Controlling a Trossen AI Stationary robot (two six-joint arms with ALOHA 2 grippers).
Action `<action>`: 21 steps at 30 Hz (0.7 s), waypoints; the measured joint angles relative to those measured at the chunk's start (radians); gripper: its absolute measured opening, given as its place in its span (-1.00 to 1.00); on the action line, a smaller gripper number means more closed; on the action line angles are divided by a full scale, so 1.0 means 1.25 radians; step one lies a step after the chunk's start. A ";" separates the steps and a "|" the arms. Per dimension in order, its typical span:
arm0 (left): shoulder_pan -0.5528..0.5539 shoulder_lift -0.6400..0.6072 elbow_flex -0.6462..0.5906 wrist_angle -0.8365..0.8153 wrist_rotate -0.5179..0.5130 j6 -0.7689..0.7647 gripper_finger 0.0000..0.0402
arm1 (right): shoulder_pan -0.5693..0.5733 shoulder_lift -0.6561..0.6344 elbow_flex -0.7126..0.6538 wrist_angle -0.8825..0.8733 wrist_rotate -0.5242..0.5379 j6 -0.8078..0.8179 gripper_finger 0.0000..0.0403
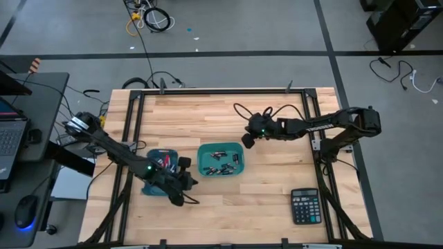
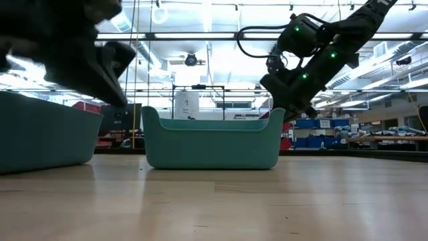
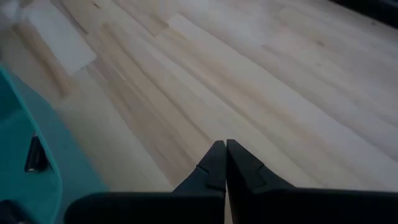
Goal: Sort batteries
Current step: Adjust the bins
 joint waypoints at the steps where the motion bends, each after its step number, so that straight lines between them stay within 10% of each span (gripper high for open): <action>1: 0.000 0.010 0.000 -0.006 -0.014 0.000 -1.00 | -0.002 0.000 0.000 0.006 -0.001 -0.007 -1.00; 21: 0.042 0.046 0.000 0.043 -0.075 0.021 -1.00 | 0.027 0.000 0.000 0.035 -0.031 -0.034 -1.00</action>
